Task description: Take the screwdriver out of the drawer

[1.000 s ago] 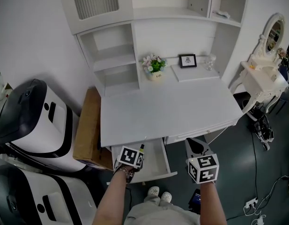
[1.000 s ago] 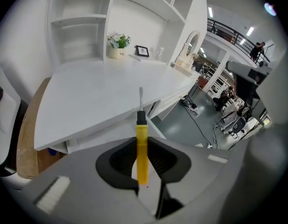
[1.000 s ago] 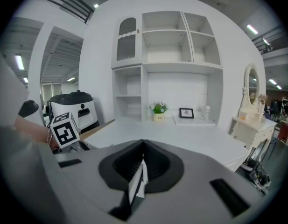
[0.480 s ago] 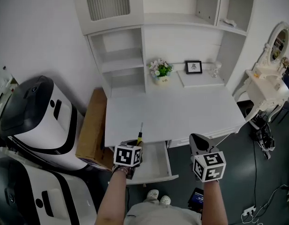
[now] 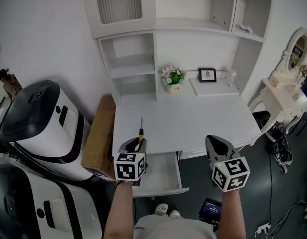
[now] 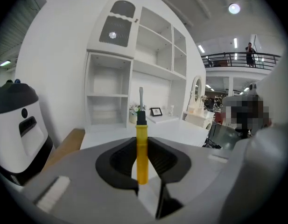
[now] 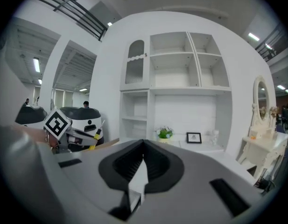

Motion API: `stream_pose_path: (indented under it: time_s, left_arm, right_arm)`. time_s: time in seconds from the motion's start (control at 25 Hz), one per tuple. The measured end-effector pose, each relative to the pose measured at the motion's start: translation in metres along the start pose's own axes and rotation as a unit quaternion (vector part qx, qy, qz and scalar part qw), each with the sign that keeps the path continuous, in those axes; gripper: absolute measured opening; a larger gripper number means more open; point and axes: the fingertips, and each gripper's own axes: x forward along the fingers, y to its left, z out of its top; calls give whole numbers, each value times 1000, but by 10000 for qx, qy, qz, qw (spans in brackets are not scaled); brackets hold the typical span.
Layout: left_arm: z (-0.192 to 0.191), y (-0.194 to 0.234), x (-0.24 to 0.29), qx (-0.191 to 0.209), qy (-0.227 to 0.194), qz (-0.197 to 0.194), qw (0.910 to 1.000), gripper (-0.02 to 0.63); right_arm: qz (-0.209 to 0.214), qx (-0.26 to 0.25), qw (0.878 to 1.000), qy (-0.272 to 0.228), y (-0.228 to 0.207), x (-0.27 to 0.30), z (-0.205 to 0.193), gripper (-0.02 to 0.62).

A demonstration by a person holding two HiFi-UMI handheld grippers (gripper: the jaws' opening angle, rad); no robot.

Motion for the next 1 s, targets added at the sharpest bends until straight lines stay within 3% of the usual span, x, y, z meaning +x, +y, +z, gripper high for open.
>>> stream_pose_path:
  time_s: [0.4, 0.64, 1.0]
  left_arm:
    - [76, 6, -44, 385, -1438, 296, 9884, 80]
    - [104, 8, -70, 673, -2066, 433, 9752, 80]
    - [144, 10, -109, 753, -2854, 568, 9537, 80]
  right_arm:
    - [112, -490, 9968, -623, 10, -3, 38, 6]
    - [34, -722, 9929, -940, 19, -5, 59, 6]
    - [-274, -968, 9859, -1339, 22, -8, 88, 6]
